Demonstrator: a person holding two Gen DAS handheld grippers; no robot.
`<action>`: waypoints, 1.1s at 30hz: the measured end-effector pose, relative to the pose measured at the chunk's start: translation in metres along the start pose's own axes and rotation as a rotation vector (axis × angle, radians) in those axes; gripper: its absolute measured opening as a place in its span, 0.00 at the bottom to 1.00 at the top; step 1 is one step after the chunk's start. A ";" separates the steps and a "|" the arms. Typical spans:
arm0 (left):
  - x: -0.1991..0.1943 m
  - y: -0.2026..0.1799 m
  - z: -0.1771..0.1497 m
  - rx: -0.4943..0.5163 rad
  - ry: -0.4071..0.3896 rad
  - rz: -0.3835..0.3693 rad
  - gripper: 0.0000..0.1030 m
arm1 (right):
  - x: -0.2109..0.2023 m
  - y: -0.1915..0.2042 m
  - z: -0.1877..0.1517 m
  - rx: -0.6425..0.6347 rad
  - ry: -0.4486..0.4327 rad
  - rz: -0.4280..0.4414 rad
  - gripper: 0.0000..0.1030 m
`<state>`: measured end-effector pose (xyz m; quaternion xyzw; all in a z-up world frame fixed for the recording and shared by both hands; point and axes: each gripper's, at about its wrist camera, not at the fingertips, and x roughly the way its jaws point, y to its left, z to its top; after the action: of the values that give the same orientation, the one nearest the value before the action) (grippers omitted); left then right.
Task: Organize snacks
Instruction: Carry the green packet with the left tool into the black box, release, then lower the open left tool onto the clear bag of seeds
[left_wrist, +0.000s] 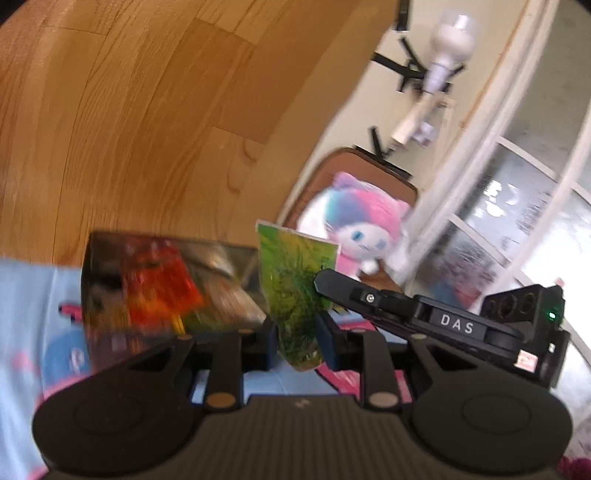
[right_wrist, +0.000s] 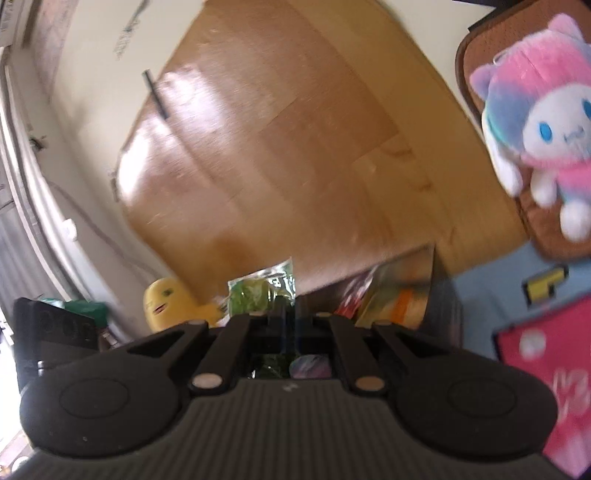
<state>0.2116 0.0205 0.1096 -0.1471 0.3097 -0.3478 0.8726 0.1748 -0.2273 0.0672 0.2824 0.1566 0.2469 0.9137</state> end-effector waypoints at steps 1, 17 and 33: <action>0.009 0.006 0.006 -0.002 0.001 0.012 0.23 | 0.009 -0.004 0.004 -0.017 -0.001 -0.018 0.07; 0.056 0.037 0.004 -0.030 0.066 0.218 0.59 | 0.037 -0.005 -0.018 -0.279 0.012 -0.258 0.32; -0.113 0.038 -0.084 -0.124 -0.129 0.391 0.59 | -0.017 0.057 -0.104 -0.231 0.190 -0.119 0.37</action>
<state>0.1135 0.1230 0.0770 -0.1597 0.2966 -0.1420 0.9308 0.0961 -0.1496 0.0218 0.1409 0.2294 0.2342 0.9342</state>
